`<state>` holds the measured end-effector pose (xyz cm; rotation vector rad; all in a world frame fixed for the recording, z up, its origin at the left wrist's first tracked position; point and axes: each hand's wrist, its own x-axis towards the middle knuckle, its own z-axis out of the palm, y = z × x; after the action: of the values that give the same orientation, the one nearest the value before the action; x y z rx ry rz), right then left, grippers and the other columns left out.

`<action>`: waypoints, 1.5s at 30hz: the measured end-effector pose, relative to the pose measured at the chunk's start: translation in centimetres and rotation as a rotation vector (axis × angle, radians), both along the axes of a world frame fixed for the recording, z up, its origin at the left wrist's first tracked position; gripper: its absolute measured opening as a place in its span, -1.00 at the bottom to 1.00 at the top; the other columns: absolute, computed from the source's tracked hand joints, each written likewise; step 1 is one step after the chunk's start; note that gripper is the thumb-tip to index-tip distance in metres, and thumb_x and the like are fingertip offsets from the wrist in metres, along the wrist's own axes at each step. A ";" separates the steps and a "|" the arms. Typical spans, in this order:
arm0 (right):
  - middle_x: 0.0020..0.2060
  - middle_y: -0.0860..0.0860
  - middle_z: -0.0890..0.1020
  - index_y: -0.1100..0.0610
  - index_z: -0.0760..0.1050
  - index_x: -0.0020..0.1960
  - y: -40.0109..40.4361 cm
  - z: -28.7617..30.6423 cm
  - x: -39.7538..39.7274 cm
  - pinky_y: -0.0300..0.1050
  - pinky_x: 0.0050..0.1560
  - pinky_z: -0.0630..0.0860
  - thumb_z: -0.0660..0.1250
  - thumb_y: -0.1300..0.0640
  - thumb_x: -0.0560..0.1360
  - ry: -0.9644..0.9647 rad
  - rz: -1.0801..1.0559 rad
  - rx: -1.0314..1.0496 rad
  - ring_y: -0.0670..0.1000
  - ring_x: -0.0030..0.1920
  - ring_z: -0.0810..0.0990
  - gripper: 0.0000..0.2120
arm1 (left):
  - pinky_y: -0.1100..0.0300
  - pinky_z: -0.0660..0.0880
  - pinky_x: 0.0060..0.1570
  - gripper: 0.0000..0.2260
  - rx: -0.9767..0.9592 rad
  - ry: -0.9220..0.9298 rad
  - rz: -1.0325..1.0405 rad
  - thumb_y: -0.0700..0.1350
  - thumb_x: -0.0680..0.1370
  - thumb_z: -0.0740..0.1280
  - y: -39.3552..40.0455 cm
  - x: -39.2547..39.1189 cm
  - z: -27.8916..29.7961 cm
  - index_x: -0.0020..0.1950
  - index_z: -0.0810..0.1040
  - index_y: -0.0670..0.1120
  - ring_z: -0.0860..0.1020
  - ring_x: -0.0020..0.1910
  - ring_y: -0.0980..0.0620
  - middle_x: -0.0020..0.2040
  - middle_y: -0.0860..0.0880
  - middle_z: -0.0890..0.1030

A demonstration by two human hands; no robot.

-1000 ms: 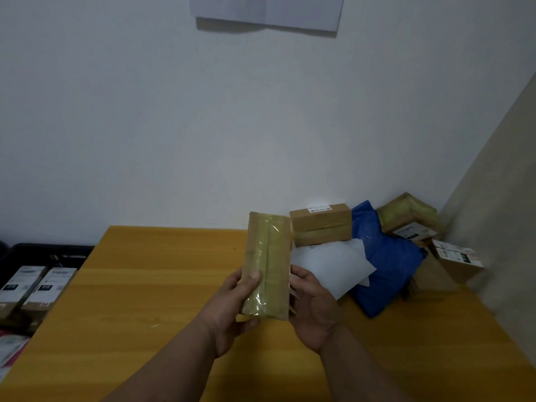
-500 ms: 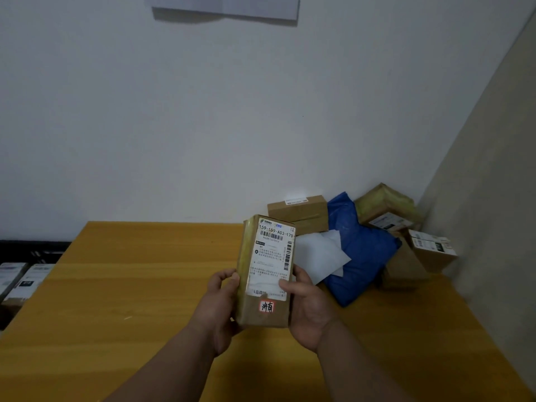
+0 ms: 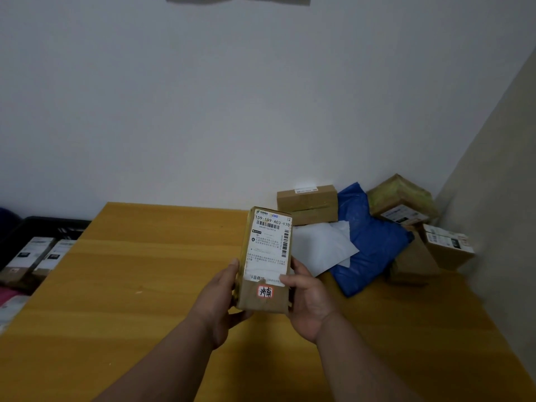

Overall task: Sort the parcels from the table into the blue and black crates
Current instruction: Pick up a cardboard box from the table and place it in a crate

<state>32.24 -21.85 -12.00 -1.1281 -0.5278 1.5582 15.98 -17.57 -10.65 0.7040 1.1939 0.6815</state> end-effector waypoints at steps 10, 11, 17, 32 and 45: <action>0.17 -0.02 0.66 -0.15 0.45 0.36 2.4 0.5 -8.2 0.20 0.31 0.39 0.30 0.21 0.49 -0.096 0.089 -0.023 0.15 0.24 0.57 -0.51 | 0.01 0.53 0.03 -0.44 0.077 -0.009 -0.126 0.31 0.23 0.47 0.4 -8.3 -0.3 0.18 0.55 0.15 0.59 0.13 0.03 0.02 0.10 0.69; 0.16 -0.01 0.66 -0.13 0.44 0.37 2.9 0.6 -9.6 0.18 0.27 0.42 0.31 0.21 0.48 -0.106 0.101 -0.027 0.15 0.23 0.57 -0.50 | 0.00 0.52 0.04 -0.47 0.072 -0.004 -0.115 0.27 0.26 0.48 0.7 -9.8 -0.3 0.17 0.56 0.14 0.59 0.13 0.03 0.02 0.10 0.70; 0.10 -0.03 0.69 -0.12 0.43 0.36 6.2 0.3 -21.9 0.01 0.10 0.44 0.32 0.23 0.47 -0.129 0.157 -0.074 0.11 0.17 0.60 -0.49 | 0.05 0.52 0.01 -0.70 0.032 0.022 -0.015 0.05 0.44 0.46 3.0 -21.9 -1.0 0.15 0.58 0.07 0.60 0.10 -0.01 -0.02 0.06 0.71; -0.02 -0.07 0.72 -0.15 0.44 0.30 12.4 -1.3 -46.7 -0.07 -0.15 0.56 0.36 0.11 0.52 -0.176 0.425 -0.232 0.05 0.03 0.67 -0.62 | 0.08 0.53 -0.10 -0.65 -0.054 0.078 0.284 0.04 0.39 0.52 5.4 -46.4 -2.9 0.12 0.56 0.01 0.60 0.03 -0.09 -0.05 -0.04 0.70; 0.14 -0.03 0.63 -0.36 0.33 0.28 19.2 -3.3 -62.4 0.05 0.02 0.51 0.47 0.02 0.44 -0.279 0.844 -0.327 0.12 0.10 0.64 -0.46 | -0.10 0.53 0.13 -0.55 -0.127 0.148 0.564 0.04 0.39 0.52 8.3 -61.6 -4.2 0.18 0.44 -0.04 0.59 0.06 -0.13 0.08 -0.12 0.63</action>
<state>-30.15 -2.62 -15.28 -1.4856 -1.0594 2.2776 -45.60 -9.25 -14.85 0.3080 1.5792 1.0206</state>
